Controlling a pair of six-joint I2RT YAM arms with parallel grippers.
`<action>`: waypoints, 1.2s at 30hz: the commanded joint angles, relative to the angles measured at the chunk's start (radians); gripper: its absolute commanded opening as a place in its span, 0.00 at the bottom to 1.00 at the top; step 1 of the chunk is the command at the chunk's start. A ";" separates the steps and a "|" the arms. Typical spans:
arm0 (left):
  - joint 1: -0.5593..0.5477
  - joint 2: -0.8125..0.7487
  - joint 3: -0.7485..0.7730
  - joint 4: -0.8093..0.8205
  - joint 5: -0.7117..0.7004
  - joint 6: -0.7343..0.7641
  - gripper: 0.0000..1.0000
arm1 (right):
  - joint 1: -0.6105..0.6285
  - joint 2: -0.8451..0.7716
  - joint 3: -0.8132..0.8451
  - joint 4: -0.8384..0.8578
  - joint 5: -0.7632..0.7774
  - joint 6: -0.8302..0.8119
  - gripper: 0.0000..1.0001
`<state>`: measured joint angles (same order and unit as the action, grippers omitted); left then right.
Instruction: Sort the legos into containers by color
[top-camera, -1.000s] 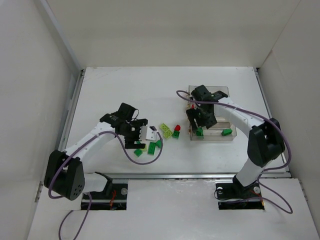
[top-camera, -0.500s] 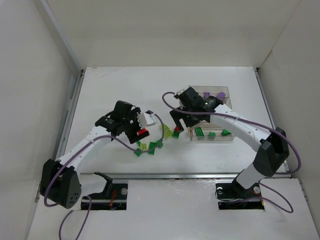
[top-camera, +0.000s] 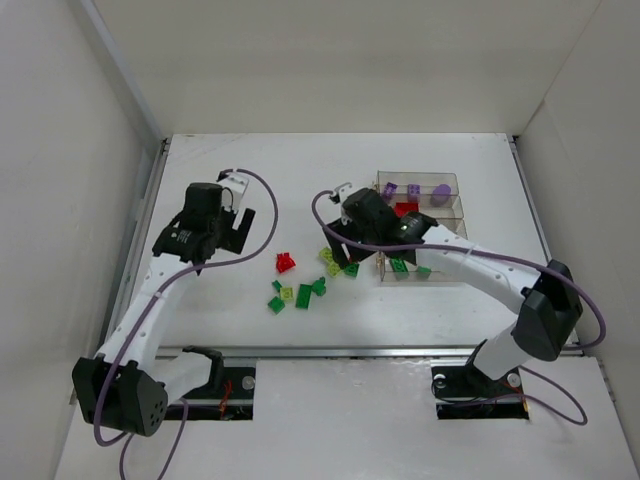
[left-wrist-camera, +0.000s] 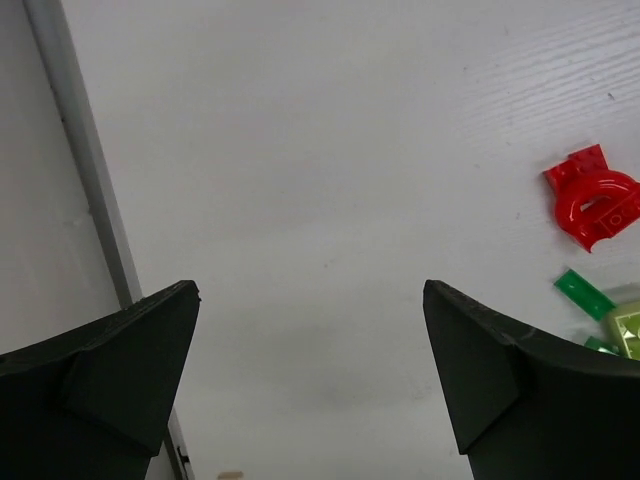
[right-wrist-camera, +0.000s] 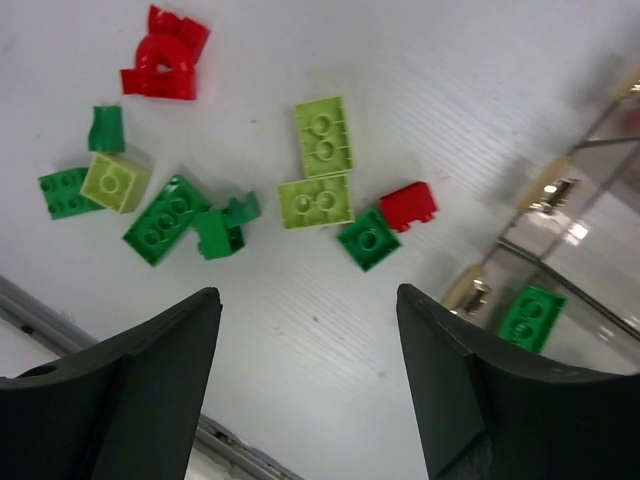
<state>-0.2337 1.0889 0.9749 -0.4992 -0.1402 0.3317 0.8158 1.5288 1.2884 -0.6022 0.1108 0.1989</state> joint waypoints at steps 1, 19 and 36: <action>0.023 -0.020 0.057 -0.058 -0.064 -0.091 0.94 | 0.046 0.025 -0.026 0.110 -0.042 0.062 0.77; 0.155 -0.119 0.087 -0.102 -0.039 -0.187 0.99 | 0.161 0.203 -0.061 0.183 -0.062 0.149 0.74; 0.188 -0.110 0.076 -0.090 0.037 -0.160 0.99 | 0.134 0.148 -0.026 -0.042 0.263 0.428 0.80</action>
<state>-0.0563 0.9863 1.0496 -0.5964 -0.1280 0.1627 0.9966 1.6871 1.2148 -0.5747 0.2863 0.5625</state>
